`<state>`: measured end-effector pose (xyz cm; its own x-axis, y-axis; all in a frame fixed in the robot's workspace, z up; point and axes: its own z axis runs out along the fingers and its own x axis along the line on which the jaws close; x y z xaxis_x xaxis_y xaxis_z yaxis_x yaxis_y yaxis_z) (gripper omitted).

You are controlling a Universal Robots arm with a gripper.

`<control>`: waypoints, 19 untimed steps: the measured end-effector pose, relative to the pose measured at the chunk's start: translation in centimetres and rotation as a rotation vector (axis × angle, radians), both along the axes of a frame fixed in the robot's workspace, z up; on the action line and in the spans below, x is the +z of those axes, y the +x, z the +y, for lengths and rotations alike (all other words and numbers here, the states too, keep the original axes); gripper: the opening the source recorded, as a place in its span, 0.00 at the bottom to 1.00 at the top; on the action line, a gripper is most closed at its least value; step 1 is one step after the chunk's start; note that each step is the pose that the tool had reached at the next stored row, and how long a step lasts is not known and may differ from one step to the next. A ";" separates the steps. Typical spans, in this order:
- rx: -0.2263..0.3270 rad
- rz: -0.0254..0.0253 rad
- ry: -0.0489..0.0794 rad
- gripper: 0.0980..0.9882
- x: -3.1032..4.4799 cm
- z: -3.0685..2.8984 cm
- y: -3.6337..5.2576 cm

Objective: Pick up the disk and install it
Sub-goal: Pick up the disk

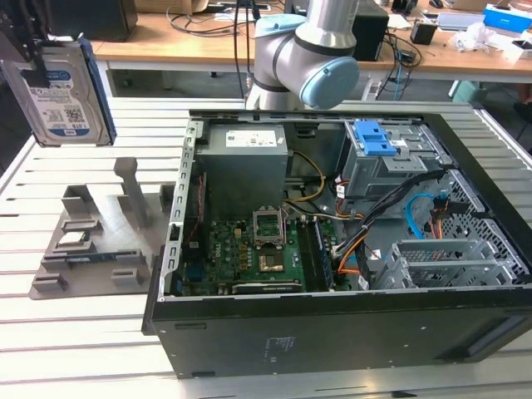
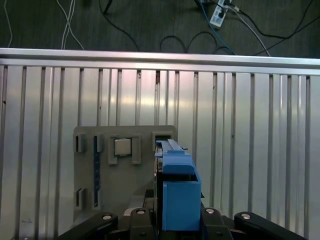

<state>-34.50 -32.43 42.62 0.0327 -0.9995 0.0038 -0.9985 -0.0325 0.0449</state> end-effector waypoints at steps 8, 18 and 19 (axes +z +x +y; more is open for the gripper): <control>0.000 0.0000 0.000 0.30 0.94 0.00 0.00; 0.000 0.0000 0.000 0.30 2.39 0.00 0.00; 0.000 0.0000 0.000 0.30 2.57 0.00 0.00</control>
<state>-34.50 -32.43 45.19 0.0327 -0.9995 0.0038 -0.9985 -0.0325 0.0449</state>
